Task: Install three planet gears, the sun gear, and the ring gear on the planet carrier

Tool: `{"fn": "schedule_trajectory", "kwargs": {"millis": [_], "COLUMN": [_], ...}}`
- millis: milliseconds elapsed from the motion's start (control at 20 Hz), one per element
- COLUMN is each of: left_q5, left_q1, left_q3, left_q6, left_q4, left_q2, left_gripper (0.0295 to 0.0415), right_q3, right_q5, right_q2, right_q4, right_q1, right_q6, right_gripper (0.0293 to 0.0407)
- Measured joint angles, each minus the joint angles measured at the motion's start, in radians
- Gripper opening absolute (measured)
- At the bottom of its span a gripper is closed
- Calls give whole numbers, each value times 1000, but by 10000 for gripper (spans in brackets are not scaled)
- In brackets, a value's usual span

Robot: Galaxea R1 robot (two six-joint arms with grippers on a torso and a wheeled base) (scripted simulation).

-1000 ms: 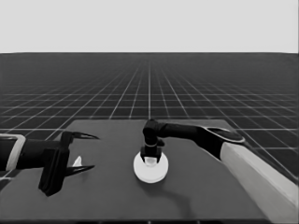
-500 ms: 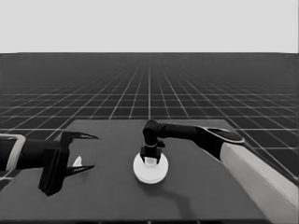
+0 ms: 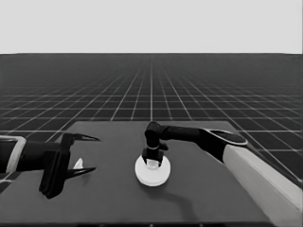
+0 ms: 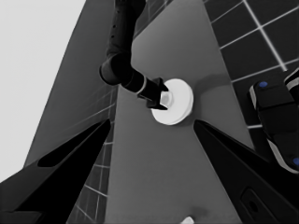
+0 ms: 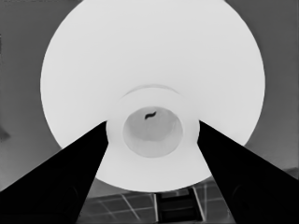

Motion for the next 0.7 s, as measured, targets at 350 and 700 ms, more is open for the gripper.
{"fn": "schedule_trajectory", "kwargs": {"millis": [350, 700], "left_q5": [0, 0], "left_q1": [0, 0], "left_q3": [0, 0], "left_q6": [0, 0], "left_q4": [0, 0], "left_q2": [0, 0], "left_gripper": [385, 385], "right_q3": [0, 0], "right_q5": [0, 0], "right_q2": [0, 0], "right_q4": [0, 0], "right_q1": [0, 0], "right_q6": [61, 122], "right_gripper": [348, 348]}}
